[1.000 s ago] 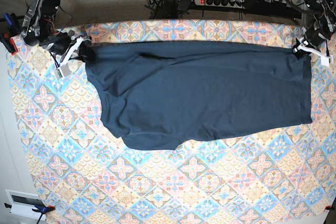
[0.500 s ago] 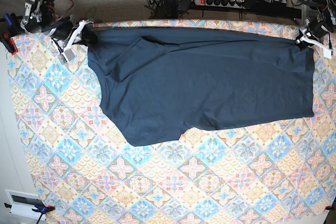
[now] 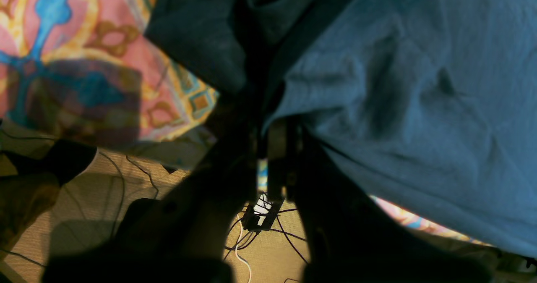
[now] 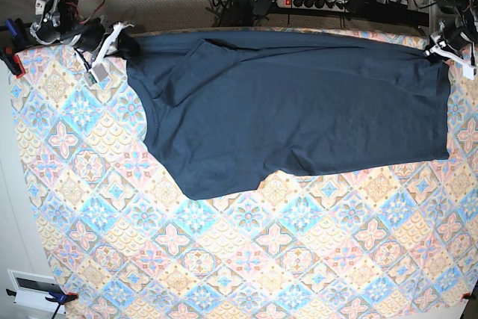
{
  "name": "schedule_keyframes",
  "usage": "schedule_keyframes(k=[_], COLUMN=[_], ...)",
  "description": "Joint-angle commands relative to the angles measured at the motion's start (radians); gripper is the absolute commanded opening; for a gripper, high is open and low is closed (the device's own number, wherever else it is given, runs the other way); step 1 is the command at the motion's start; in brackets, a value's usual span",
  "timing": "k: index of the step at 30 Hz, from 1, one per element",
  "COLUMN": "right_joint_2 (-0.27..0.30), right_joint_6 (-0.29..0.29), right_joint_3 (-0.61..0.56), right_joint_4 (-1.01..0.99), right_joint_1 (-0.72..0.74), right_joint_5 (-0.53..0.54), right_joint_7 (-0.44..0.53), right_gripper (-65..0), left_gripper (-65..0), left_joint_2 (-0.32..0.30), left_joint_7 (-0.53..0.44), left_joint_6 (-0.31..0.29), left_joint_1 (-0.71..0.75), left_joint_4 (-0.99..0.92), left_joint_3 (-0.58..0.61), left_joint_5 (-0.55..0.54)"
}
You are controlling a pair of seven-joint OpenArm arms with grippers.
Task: Layout the t-shirt on the table in an organized manner, then fold the t-shirt properly
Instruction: 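Drag the shirt with both grippers to spread it flat, then release the shirt and regrasp its edges with both grippers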
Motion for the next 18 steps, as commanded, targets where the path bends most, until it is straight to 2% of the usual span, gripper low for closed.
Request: schedule_keyframes(k=[1,6,8,11,13,15,18], right_joint_2=[0.017,0.017,0.017,0.017,0.017,0.017,0.017], right_joint_6=[0.000,-0.018,-0.032,-0.033,-0.033,-0.033,-0.033], right_joint_3=[0.012,0.046,0.069,0.075,0.082,0.107,0.116], right_joint_4=[0.025,0.059,0.062,0.062,0.062,0.062,0.062], right_joint_1=[0.000,0.003,0.005,0.005,0.008,0.020,0.045], right_joint_5=[0.004,0.001,0.002,0.002,0.002,0.002,0.002], right_joint_7=[0.013,0.015,0.015,0.022,0.026,0.021,0.016], right_gripper=[-64.4,-50.2,-47.1,-46.6,-46.6,-46.6,-46.6], left_gripper=[-63.7,-52.4,-48.8,-44.9,-43.5,-43.5,-43.5], left_joint_2=[-0.027,-0.026,-0.023,-0.026,-0.026,-0.023,-0.024], left_joint_7=[-0.020,-0.018,-0.017,0.062,0.141,0.192,0.200], left_joint_6=[0.007,0.007,0.007,0.007,0.007,0.007,0.007], left_joint_1=[0.003,0.034,0.069,0.100,0.103,0.096,0.095], left_joint_4=[0.016,0.077,0.129,0.186,0.192,0.192,0.194], left_joint_3=[-0.010,-0.018,-0.051,-0.120,-0.220,-0.314,-0.386], left_joint_5=[0.005,-0.001,-0.044,-0.153,-0.218,-0.238,-0.241])
